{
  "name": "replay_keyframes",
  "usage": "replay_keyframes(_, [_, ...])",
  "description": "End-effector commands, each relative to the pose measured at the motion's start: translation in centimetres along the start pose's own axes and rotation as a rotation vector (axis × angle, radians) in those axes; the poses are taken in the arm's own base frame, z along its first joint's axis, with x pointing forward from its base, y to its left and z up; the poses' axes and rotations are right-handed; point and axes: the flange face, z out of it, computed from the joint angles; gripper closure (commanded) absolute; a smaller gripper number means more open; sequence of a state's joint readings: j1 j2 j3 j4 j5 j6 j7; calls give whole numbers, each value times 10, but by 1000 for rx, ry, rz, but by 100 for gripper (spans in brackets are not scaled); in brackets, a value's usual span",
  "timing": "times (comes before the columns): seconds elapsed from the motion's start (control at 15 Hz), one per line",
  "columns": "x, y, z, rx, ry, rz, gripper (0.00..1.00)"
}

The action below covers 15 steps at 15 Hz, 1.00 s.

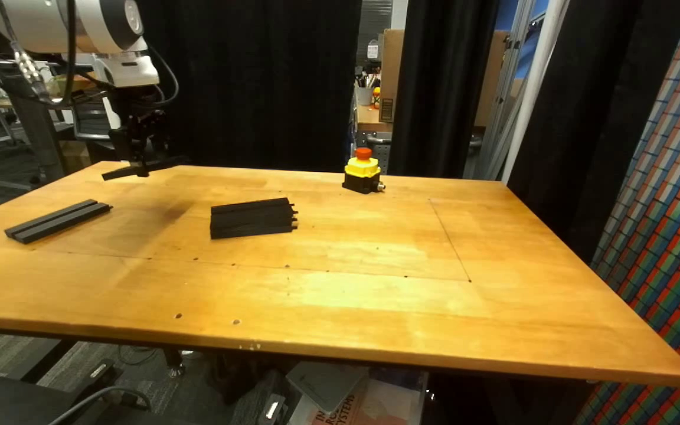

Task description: Stack the black pieces together

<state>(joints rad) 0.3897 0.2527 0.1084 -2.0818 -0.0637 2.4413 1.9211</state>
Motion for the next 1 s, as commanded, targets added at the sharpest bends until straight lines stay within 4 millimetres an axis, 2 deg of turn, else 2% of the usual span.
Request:
replay_keyframes(0.0, [59, 14, -20, -9, 7, -120, 53])
replay_keyframes(0.33, [136, 24, -30, -13, 15, -190, 53])
replay_keyframes(0.47, [158, 26, -30, -15, 2, -226, 53])
replay_keyframes(0.67, [182, 28, -26, -17, -42, -293, 53])
replay_keyframes(0.93, [203, 31, -14, -30, -75, -364, 53])
